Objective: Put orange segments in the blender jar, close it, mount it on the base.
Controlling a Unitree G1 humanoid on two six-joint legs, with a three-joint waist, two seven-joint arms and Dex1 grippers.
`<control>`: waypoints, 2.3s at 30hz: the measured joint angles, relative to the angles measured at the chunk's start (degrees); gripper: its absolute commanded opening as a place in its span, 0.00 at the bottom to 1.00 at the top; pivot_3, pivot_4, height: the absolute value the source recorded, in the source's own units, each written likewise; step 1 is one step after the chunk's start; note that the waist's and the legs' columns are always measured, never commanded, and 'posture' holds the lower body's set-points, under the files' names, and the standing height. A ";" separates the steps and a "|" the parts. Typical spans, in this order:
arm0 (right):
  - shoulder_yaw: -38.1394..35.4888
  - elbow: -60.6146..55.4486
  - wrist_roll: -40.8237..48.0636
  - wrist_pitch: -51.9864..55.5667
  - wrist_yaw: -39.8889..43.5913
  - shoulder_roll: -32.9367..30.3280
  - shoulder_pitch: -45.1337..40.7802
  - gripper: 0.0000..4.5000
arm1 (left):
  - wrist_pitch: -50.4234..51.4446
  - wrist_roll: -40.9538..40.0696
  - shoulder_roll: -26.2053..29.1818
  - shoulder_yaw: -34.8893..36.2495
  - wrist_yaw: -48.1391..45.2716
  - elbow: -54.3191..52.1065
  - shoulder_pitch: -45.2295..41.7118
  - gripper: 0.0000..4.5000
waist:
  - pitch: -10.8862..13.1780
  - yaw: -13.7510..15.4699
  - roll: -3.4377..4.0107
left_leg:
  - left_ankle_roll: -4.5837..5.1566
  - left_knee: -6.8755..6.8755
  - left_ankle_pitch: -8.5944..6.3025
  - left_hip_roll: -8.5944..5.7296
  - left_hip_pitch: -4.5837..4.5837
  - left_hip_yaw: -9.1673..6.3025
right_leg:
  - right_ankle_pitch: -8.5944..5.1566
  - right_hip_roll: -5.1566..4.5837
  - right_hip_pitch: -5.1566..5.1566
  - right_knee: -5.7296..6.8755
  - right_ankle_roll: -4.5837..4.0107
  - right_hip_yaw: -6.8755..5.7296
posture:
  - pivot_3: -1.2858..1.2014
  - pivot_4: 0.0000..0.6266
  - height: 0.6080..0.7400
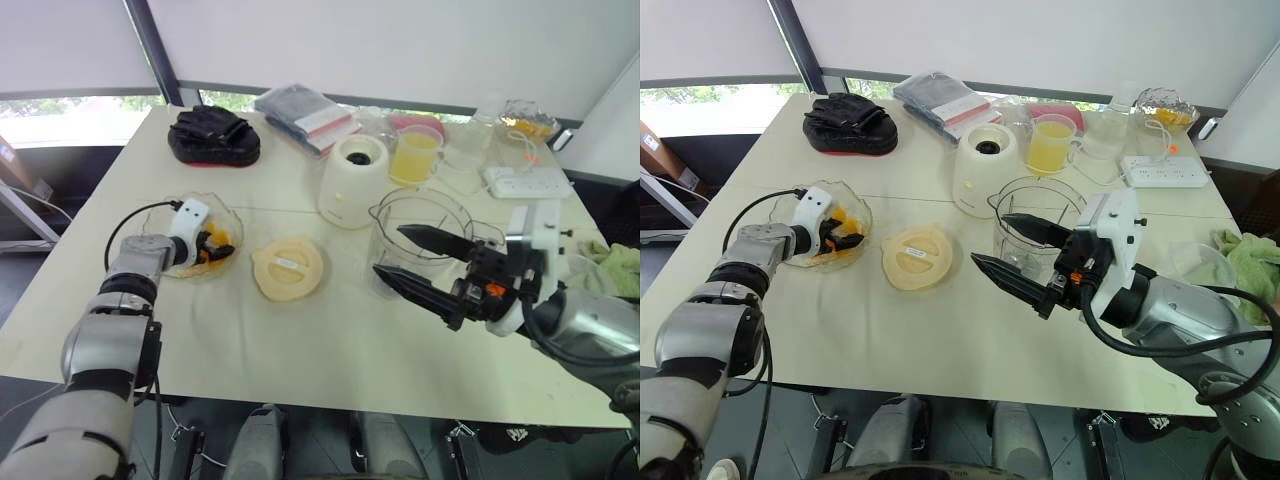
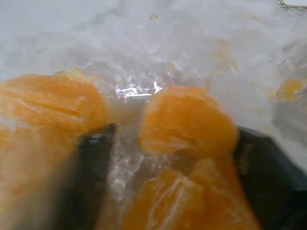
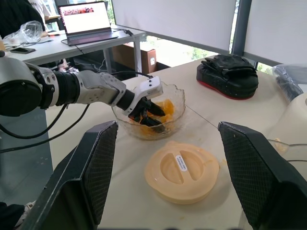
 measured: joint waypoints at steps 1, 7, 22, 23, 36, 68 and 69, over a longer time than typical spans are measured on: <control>0.00 0.00 -0.01 0.00 0.00 -0.02 0.00 0.78 | 0.34 -0.03 -0.04 0.32 0.20 0.01 -0.06 0.70 | 0.00 -0.01 0.00 | 0.00 0.00 0.00 0.00 0.00 0.00 | 0.00 0.00 0.00 0.01 0.00 0.00 | 0.52 0.24 1.00; 0.00 0.00 -0.08 0.00 0.00 -0.07 0.14 0.78 | 1.04 -0.24 -0.18 1.33 0.36 0.17 -0.07 0.70 | -0.01 0.00 0.00 | 0.00 0.00 0.00 0.00 0.02 0.00 | 0.00 0.00 0.01 0.02 0.00 0.00 | 0.52 0.24 1.00; 0.02 0.03 -0.35 0.01 0.03 -0.15 -0.37 0.78 | 1.59 -0.79 -0.17 2.20 1.01 0.17 0.14 0.31 | -0.01 -0.07 0.00 | 0.00 0.00 0.00 0.00 0.02 0.00 | 0.00 0.01 0.01 0.03 0.00 0.00 | 0.52 0.24 1.00; 0.02 0.05 -0.47 0.01 0.05 -0.14 -0.46 0.78 | 1.57 -0.96 -0.17 2.36 1.09 0.17 0.21 0.31 | -0.01 -0.07 0.00 | 0.00 0.00 0.00 0.00 0.02 0.00 | 0.00 0.01 0.01 0.03 0.00 0.00 | 0.52 0.24 1.00; 0.39 1.07 -1.51 0.05 1.35 -0.14 -1.20 0.78 | 1.59 -9.53 0.68 12.22 0.29 -2.97 3.90 0.31 | -0.01 -0.18 0.01 | 0.00 0.00 0.00 0.02 0.06 -0.01 | 0.01 -0.01 0.01 0.05 -0.01 0.01 | 0.52 0.24 1.00; 1.39 1.60 -3.60 0.22 1.23 0.05 -1.31 0.78 | -1.07 -0.30 -0.06 2.86 1.14 -0.99 1.66 0.01 | -0.02 -0.03 0.00 | 0.00 0.00 0.00 -0.01 0.05 0.01 | 0.01 0.00 0.01 0.08 -0.02 -0.01 | 0.52 0.24 1.00; 1.39 1.57 -3.64 0.22 1.21 0.06 -1.31 0.78 | -1.06 -0.25 -0.07 2.90 1.17 -0.90 1.66 0.01 | -0.02 -0.03 0.00 | 0.00 0.00 0.00 0.00 0.04 0.01 | 0.01 0.00 0.01 0.08 -0.02 -0.01 | 0.52 0.24 1.00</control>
